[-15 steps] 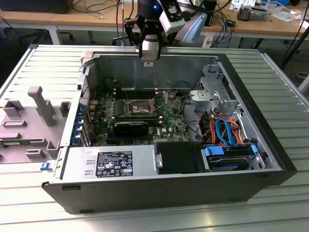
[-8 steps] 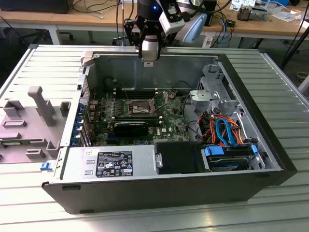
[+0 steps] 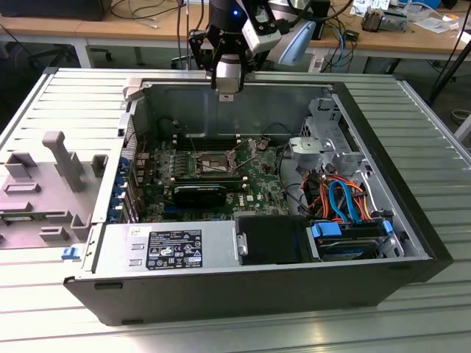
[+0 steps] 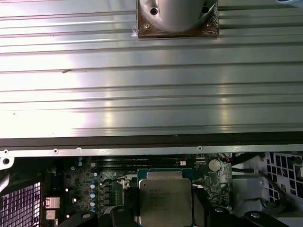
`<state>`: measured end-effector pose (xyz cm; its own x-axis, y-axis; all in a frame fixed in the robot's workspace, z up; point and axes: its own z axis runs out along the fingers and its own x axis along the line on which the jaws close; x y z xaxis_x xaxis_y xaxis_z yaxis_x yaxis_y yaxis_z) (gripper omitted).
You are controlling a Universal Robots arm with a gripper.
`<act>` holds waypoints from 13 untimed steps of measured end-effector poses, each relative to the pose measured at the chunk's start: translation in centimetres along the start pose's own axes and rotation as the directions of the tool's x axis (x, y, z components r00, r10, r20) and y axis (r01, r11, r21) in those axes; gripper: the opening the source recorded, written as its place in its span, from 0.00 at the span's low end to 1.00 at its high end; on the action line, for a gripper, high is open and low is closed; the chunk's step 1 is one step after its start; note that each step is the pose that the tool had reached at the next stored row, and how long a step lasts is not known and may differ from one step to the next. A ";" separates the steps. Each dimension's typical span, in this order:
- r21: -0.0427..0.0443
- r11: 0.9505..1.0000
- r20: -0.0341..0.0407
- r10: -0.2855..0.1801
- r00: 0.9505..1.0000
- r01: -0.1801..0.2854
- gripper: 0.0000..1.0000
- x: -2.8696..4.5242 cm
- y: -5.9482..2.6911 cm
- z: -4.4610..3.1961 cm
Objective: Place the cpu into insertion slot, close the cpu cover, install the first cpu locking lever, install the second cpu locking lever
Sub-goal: 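Place the cpu into insertion slot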
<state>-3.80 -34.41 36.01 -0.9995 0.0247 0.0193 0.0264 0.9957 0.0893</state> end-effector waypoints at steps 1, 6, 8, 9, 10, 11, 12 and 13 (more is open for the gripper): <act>0.000 1.000 0.000 0.000 1.000 0.000 0.54 0.01 0.00 0.03; 0.000 1.000 0.000 0.000 1.000 0.000 0.54 0.01 -0.01 0.12; 0.000 1.000 0.000 0.000 1.000 0.000 0.54 0.02 -0.02 0.15; 0.000 1.000 0.000 0.000 1.000 0.000 0.54 0.02 -0.02 0.17; 0.000 1.000 0.000 0.000 1.000 0.000 0.54 0.02 -0.02 0.21; 0.000 1.000 0.000 0.000 1.000 0.000 0.54 0.02 -0.02 0.23; 0.000 1.000 0.000 0.000 1.000 0.000 0.54 0.02 -0.02 0.27; 0.000 1.000 0.000 0.000 1.000 0.000 0.54 0.02 -0.03 0.30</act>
<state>-3.83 -34.41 35.71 -0.9995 0.0248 0.0193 0.0264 0.9956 0.0894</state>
